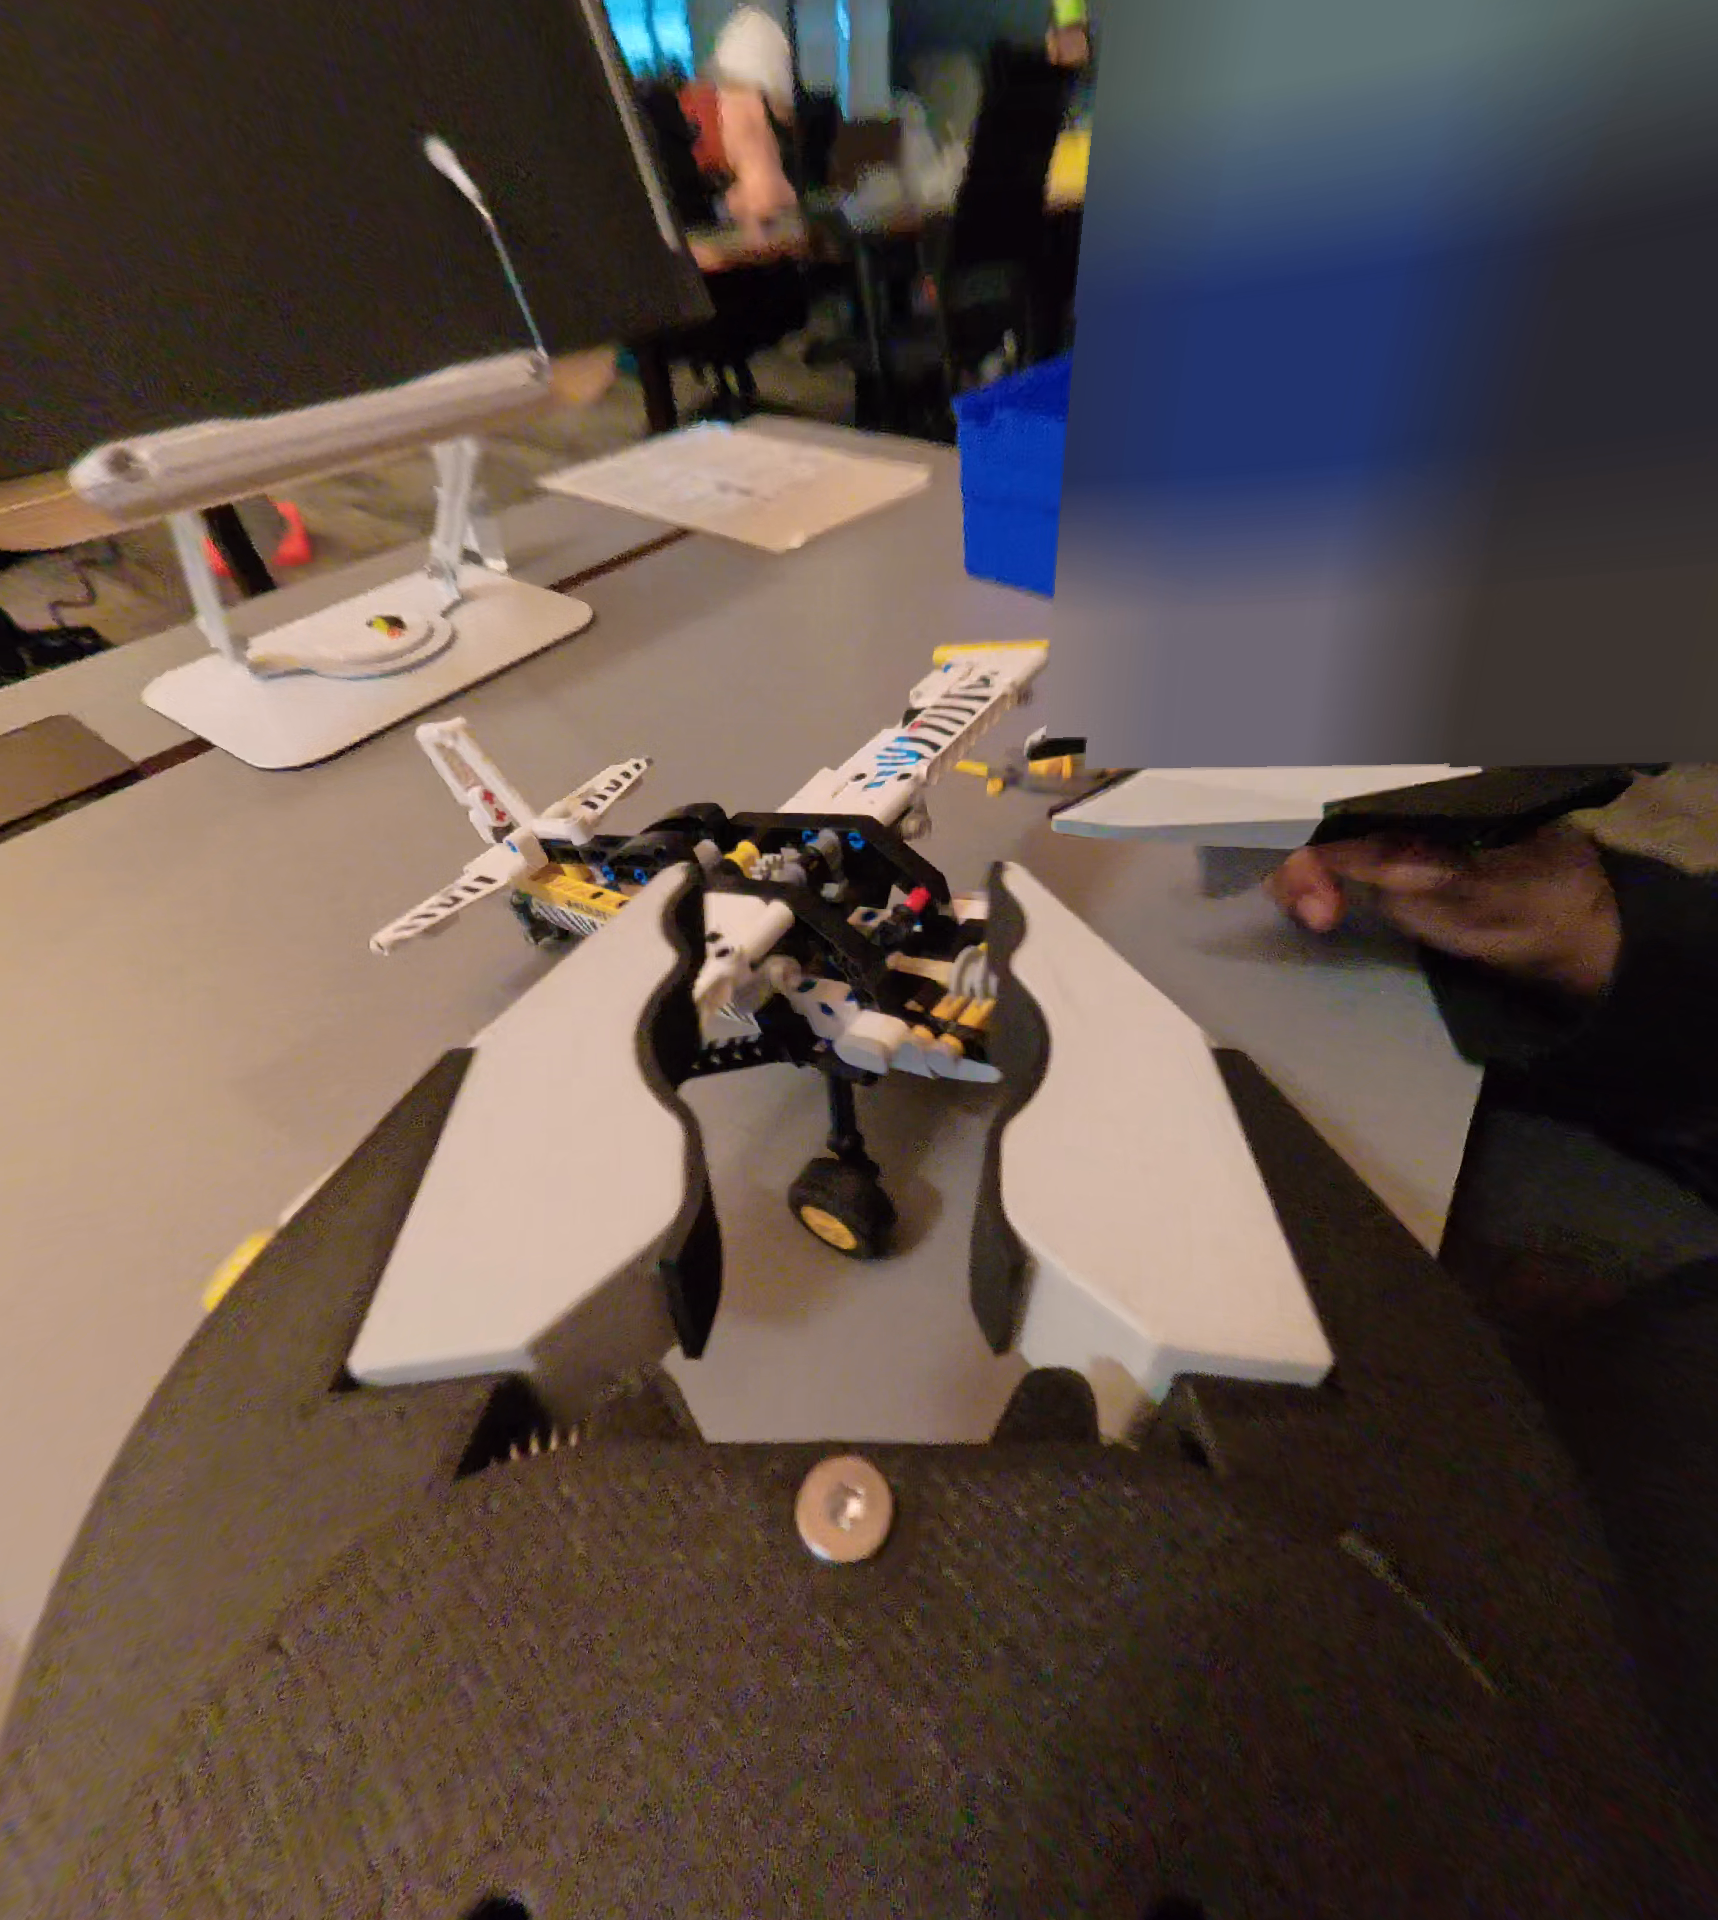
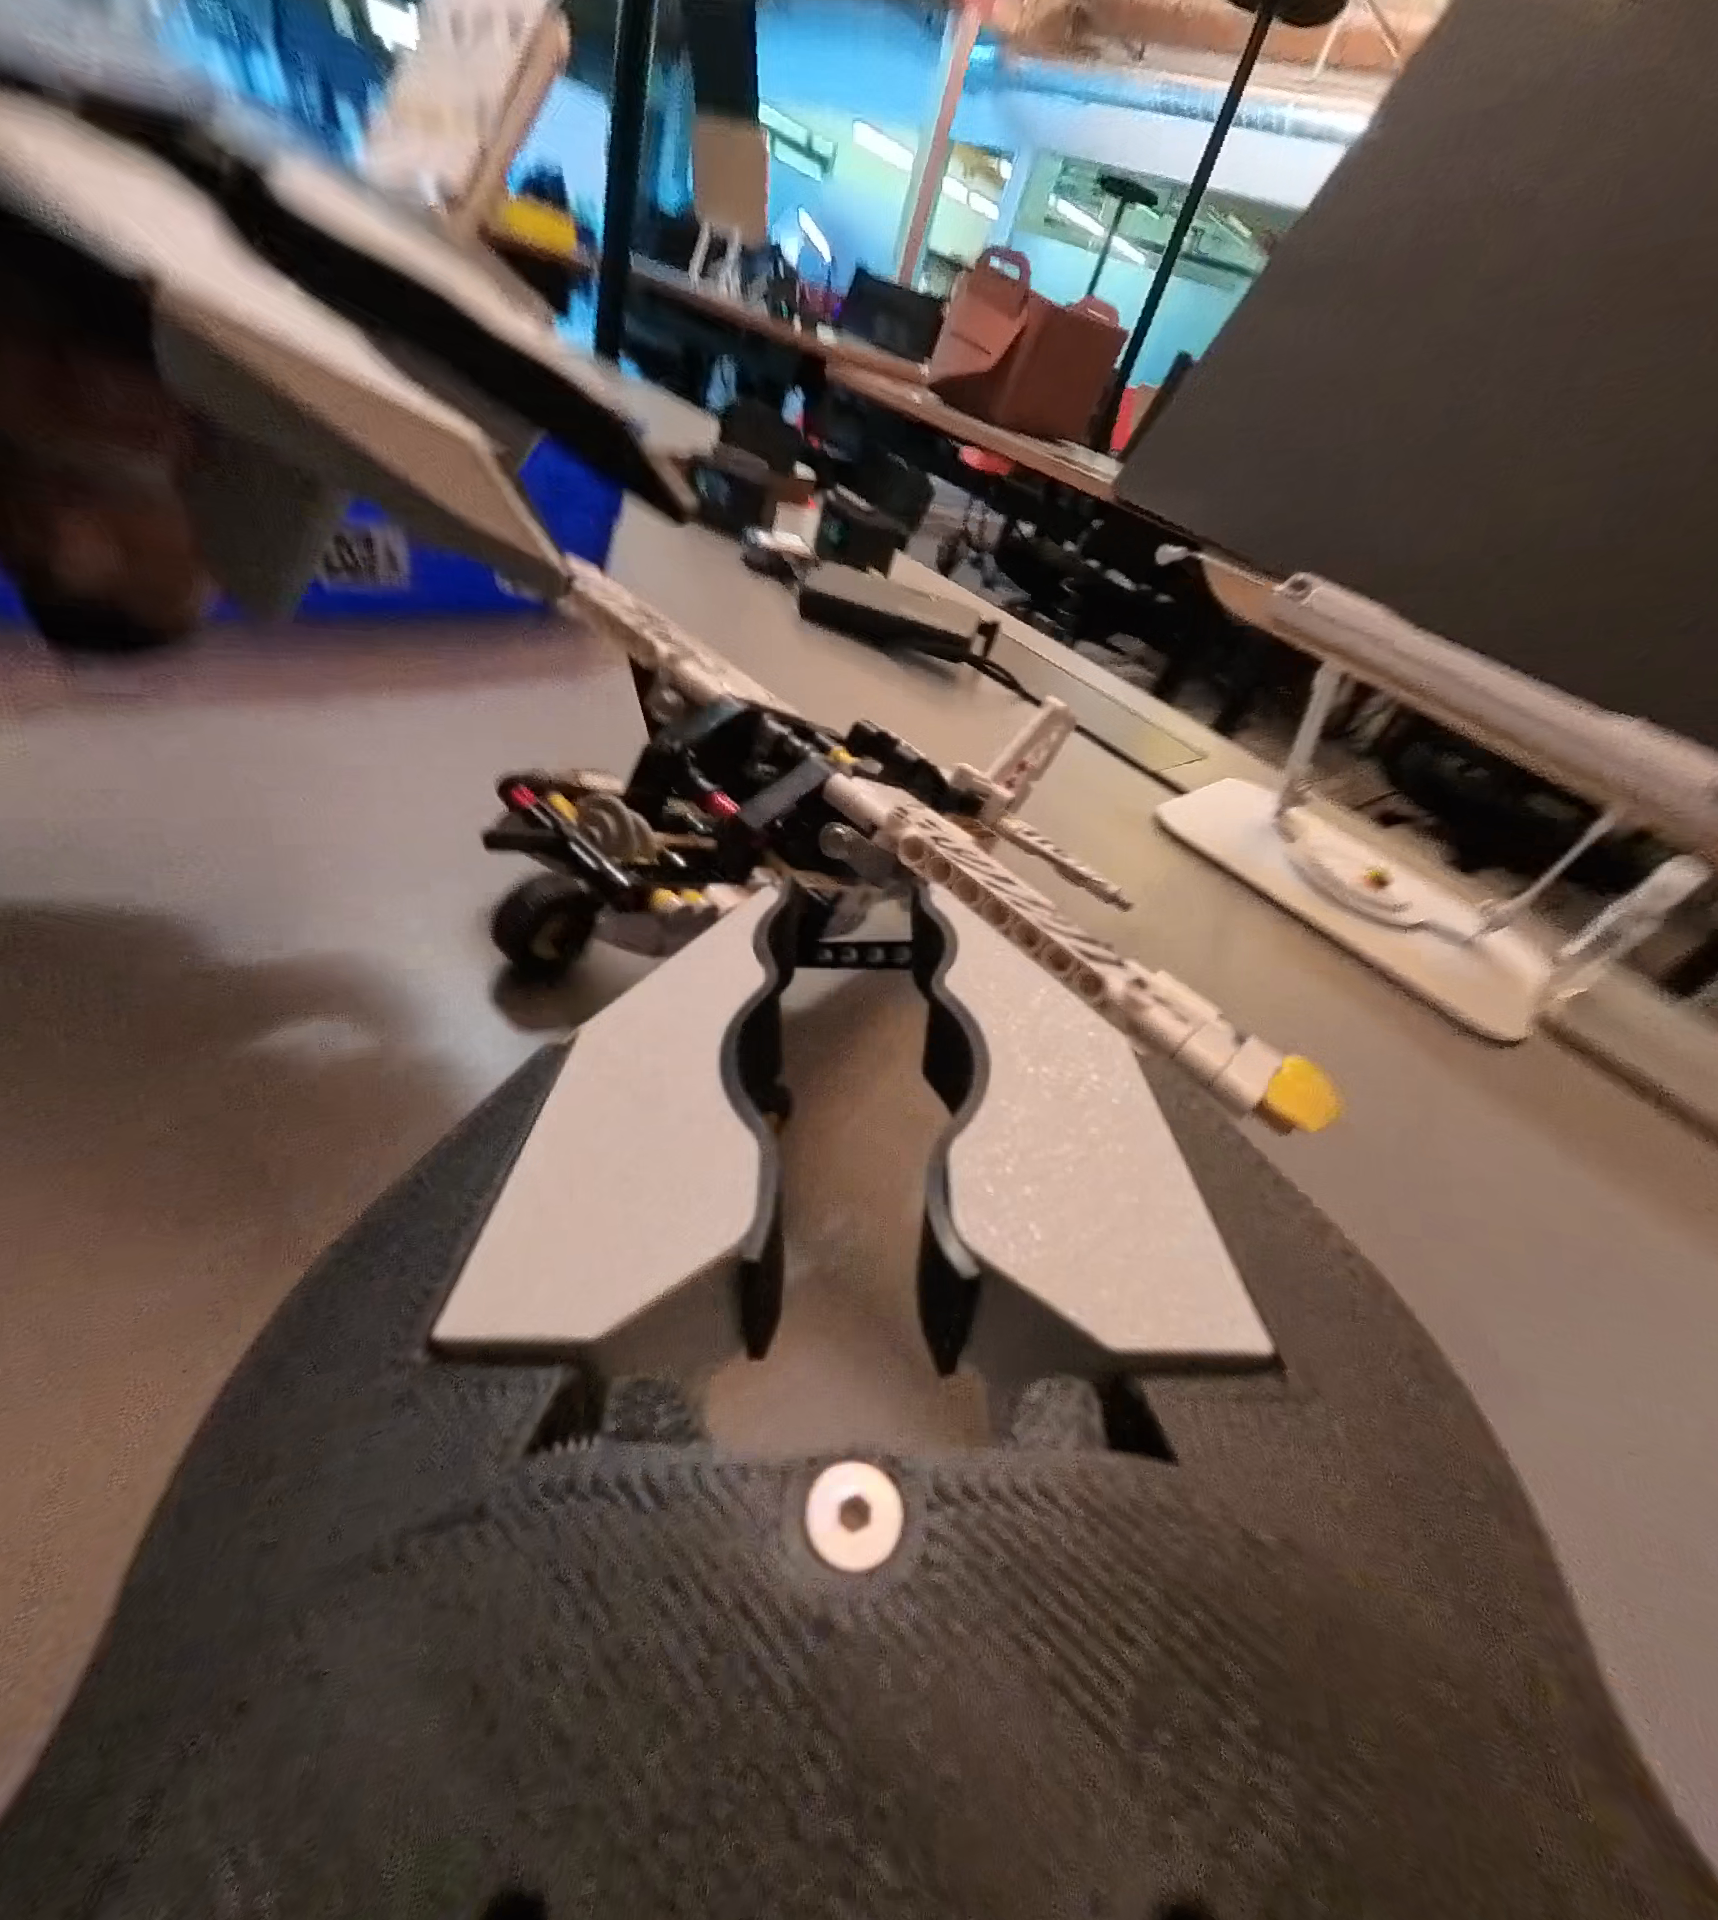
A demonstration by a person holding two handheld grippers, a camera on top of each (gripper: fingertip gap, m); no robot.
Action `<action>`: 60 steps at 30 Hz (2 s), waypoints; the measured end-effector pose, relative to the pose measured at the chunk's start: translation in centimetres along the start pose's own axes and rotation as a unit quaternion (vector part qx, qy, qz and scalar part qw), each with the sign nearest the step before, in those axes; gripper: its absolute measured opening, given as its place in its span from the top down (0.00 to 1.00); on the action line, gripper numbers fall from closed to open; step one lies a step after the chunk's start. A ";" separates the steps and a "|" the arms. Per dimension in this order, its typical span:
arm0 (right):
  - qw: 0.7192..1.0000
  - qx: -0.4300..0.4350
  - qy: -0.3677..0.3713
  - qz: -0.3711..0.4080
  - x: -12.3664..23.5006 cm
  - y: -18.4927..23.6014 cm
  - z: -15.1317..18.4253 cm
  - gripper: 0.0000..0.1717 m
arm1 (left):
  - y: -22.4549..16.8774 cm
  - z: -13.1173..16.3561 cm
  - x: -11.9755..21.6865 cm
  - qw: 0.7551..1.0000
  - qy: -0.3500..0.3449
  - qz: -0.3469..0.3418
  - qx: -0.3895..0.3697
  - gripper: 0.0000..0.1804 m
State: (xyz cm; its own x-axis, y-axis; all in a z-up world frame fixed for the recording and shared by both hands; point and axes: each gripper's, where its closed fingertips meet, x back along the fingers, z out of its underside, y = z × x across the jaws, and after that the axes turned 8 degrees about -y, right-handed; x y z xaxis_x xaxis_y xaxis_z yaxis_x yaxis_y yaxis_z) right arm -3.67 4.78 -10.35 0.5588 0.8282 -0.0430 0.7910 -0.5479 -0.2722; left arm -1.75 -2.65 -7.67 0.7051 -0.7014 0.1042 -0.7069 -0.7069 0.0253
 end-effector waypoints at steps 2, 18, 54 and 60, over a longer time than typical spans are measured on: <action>0.996 0.091 0.022 -0.001 -0.6 0.1 0.2 0.88 | 0.3 0.7 -1.5 0.996 0.077 0.026 -0.029 0.62; 0.924 0.374 0.029 -0.077 -3.3 0.7 1.5 0.93 | 1.1 2.4 -4.2 0.972 0.180 0.078 -0.133 0.72; 0.892 0.448 0.014 -0.050 -3.8 0.0 1.8 0.94 | 2.2 4.5 -5.2 0.958 0.224 0.099 -0.151 0.67; 0.894 0.444 0.008 -0.055 -4.2 -0.1 1.5 0.94 | 2.1 4.6 -5.1 0.956 0.225 0.102 -0.157 0.68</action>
State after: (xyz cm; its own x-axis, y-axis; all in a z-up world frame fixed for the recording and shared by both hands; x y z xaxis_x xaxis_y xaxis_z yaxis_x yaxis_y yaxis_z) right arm -6.43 1.54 -11.62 0.4988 0.8657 0.0418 0.3353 -0.1483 -0.9304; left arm -6.60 -0.96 -12.70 0.5046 -0.6623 0.5538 -0.8593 -0.4472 0.2482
